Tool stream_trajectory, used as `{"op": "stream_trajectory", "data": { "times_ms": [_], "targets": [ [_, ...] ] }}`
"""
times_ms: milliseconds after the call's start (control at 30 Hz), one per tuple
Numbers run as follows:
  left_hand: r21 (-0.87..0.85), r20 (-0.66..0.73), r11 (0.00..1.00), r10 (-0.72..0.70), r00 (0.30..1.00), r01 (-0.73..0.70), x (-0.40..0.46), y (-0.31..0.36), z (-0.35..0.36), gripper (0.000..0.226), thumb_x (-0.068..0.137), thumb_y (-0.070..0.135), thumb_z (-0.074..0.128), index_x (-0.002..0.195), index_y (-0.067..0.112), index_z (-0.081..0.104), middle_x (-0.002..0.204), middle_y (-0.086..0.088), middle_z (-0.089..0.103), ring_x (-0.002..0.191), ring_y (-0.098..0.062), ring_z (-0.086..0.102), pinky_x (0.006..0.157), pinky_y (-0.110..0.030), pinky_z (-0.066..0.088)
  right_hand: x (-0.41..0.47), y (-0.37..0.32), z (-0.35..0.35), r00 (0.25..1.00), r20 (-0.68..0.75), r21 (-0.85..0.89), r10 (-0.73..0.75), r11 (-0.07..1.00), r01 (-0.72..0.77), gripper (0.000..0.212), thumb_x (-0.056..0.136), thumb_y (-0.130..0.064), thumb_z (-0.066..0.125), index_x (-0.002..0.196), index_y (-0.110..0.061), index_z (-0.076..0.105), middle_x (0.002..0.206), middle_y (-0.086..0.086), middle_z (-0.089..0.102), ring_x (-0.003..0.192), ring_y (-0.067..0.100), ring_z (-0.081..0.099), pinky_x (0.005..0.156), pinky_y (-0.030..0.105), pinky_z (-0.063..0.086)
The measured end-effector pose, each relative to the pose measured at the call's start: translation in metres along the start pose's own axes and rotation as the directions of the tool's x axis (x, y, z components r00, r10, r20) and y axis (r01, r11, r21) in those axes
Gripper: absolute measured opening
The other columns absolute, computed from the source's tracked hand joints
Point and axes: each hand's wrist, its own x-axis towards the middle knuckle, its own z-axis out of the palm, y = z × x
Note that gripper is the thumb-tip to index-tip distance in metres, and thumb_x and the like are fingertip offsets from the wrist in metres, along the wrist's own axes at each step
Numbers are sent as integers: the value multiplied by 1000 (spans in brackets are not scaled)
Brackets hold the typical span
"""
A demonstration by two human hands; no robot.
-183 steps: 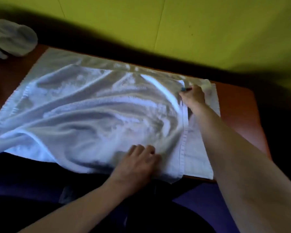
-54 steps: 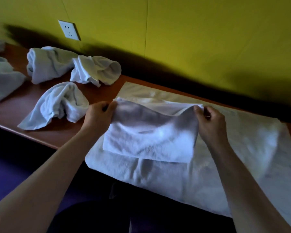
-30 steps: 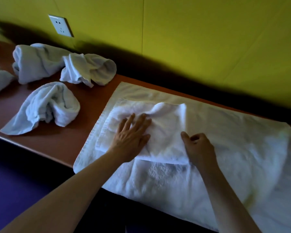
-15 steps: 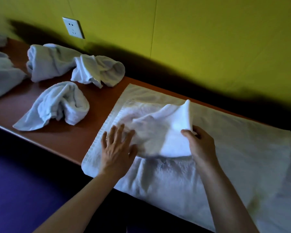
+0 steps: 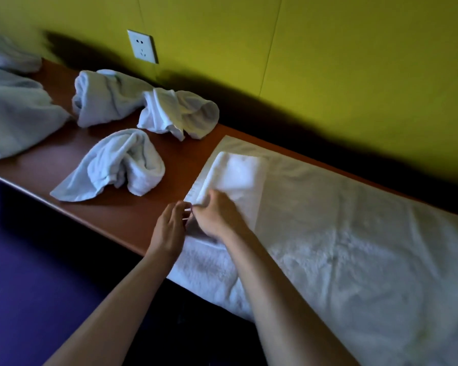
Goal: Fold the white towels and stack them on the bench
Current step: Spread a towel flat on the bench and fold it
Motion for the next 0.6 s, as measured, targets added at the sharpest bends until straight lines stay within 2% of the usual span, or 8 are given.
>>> {"op": "stream_trajectory", "data": {
  "times_ms": [67, 133, 200, 267, 333, 400, 533, 600],
  "targets": [
    [-13, 24, 1000, -14, 1000, 15, 2, 2, 1, 39, 96, 51, 47, 103, 19, 68, 102, -10, 73, 92, -25, 70, 71, -33, 49, -1, 6, 5, 999, 36, 18, -38, 999, 38, 31, 94, -32, 55, 121, -16, 61, 122, 8, 67, 110, 28, 63, 93, 38, 52],
    [96, 27, 995, -15, 1000, 12, 7, 5, 2, 40, 94, 53, 53, 107, 17, 66, 104, -8, 72, 88, -21, 69, 70, -32, 47, -9, 19, -7, 980, -178, 215, -94, 968, 132, 27, 94, -22, 57, 118, -18, 69, 119, 2, 71, 109, 19, 66, 97, 34, 51],
    [291, 2, 956, -29, 1000, 27, 11, 12, 7, 36, 95, 46, 58, 114, 16, 62, 106, -3, 67, 82, -12, 61, 67, -29, 43, -15, 42, -28, 872, -490, 324, -7, 927, 190, 17, 88, -14, 63, 102, -18, 73, 101, -2, 75, 94, 14, 68, 82, 23, 50],
    [403, -5, 914, -56, 998, 53, 16, 18, 13, 40, 93, 45, 62, 121, 17, 57, 108, -3, 63, 86, -15, 60, 68, -30, 42, -13, 71, -45, 775, -618, 302, 135, 950, 75, 14, 87, -17, 65, 101, -16, 67, 95, 2, 72, 91, 21, 66, 73, 23, 41],
    [459, -14, 885, -72, 997, 71, 21, 25, 21, 49, 89, 47, 67, 125, 16, 56, 114, -6, 63, 97, -24, 62, 74, -32, 45, -5, 95, -49, 825, -494, 335, 276, 935, -112, 26, 90, -31, 66, 109, -14, 60, 97, 5, 67, 96, 27, 65, 76, 26, 41],
    [499, -33, 860, -106, 994, 108, 27, 30, 27, 54, 86, 47, 71, 125, 12, 58, 121, -9, 63, 104, -28, 62, 78, -34, 48, 5, 104, -45, 892, -293, 421, 344, 884, -203, 35, 92, -44, 64, 111, -14, 59, 99, 5, 67, 98, 28, 65, 81, 31, 49],
    [435, -9, 884, -188, 982, 173, 36, 40, 35, 53, 81, 41, 78, 111, -1, 67, 95, -9, 68, 80, -23, 62, 64, -30, 47, 18, 99, -39, 950, -105, 597, 296, 782, -177, 42, 93, -47, 64, 113, -10, 67, 108, 6, 69, 96, 23, 64, 82, 33, 52],
    [364, 17, 918, -179, 984, 161, 36, 43, 37, 45, 80, 34, 81, 106, -1, 70, 91, -11, 71, 77, -24, 65, 68, -31, 51, 19, 97, -37, 968, -77, 624, 240, 769, -141, 43, 90, -38, 70, 118, -5, 66, 111, 7, 70, 95, 22, 66, 75, 29, 52]
  ]
}}
